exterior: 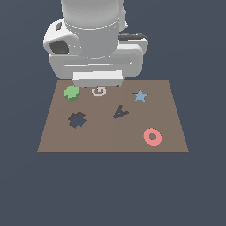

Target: Insert a designated object into the corresponding slot on a board.

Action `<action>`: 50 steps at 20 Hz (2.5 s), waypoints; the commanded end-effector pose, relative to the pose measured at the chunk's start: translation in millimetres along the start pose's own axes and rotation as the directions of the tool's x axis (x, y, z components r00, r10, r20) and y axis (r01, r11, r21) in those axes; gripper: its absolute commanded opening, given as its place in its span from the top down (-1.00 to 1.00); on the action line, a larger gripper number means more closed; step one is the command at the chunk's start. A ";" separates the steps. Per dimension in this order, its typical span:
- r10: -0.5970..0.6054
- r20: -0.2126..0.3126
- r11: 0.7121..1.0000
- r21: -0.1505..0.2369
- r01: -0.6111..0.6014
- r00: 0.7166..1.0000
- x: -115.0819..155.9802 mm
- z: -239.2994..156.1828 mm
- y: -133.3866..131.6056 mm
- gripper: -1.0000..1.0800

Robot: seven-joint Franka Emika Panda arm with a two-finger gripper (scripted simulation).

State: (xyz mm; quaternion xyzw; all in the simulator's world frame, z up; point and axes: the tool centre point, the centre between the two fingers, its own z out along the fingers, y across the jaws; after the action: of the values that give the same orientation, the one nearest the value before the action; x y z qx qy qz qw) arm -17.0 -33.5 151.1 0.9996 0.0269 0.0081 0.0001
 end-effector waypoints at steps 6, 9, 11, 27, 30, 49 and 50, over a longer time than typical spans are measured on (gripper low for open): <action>-0.084 0.006 0.996 0.001 0.084 0.996 -30.3 37.3 45.0 -0.92; -0.121 0.009 0.993 0.002 0.121 0.993 -41.8 53.6 65.4 -0.92; -0.142 0.010 0.990 0.002 0.142 0.990 -48.1 63.3 77.7 -0.92; -0.223 0.016 0.975 0.005 0.223 0.975 -67.3 100.2 126.7 -0.92; -0.220 0.016 0.976 0.005 0.220 0.975 -67.3 101.0 126.1 -0.92; -0.223 0.016 0.975 0.004 0.223 0.975 -66.9 120.3 126.7 1.00; -0.221 0.015 0.975 0.003 0.221 0.975 -67.1 119.4 128.0 1.00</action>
State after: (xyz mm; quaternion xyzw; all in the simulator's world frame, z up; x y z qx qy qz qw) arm -75.2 -165.0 30.9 0.9904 0.1379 0.0004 0.0005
